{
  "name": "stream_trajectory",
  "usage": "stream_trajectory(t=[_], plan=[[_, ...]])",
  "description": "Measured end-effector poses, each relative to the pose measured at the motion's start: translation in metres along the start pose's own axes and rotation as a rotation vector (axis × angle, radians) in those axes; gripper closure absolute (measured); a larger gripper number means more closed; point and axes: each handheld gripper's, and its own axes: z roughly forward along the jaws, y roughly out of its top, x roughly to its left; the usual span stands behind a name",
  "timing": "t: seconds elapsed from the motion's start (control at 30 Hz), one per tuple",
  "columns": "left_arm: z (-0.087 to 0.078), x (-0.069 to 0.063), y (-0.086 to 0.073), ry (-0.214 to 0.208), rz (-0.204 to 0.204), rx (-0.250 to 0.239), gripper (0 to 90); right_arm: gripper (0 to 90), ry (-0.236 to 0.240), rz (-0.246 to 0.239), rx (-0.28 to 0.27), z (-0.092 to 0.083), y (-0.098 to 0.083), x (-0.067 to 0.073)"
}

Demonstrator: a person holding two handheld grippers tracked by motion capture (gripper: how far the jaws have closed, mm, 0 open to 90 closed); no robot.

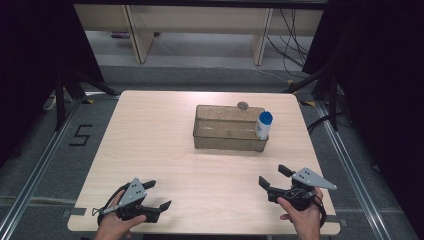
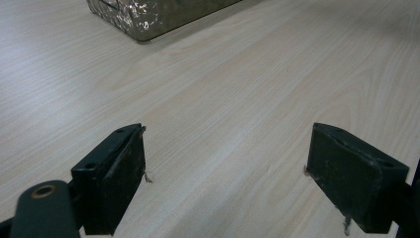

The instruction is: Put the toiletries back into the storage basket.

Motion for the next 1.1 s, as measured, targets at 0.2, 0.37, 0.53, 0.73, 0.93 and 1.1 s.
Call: stream_trajectory(t=[0.2,0.37,0.53,0.73,0.93,1.1], plan=[[0.000,0.000,0.000,-0.001,-0.001,0.000,14.7,15.4,0.009,0.036,0.019,-0.009,-0.004,0.004],[0.001,0.000,0.000,-0.005,-0.001,-0.008,14.7,15.4,0.003,0.021,0.031,-0.013,-0.007,0.005],[0.001,0.000,0.000,0.001,-0.003,-0.003,14.7,15.4,0.009,-0.012,0.036,-0.017,-0.012,0.006],[0.000,0.000,0.000,0.000,-0.004,-0.006,14.6,15.4,0.016,0.006,0.056,-0.024,-0.018,0.009],[0.000,0.000,0.000,-0.001,-0.005,-0.004,14.7,15.4,0.017,-0.005,0.071,-0.030,-0.029,0.008],[0.000,0.000,0.000,-0.005,-0.005,-0.010,14.6,15.4,0.030,0.053,0.080,-0.035,-0.035,0.013]])
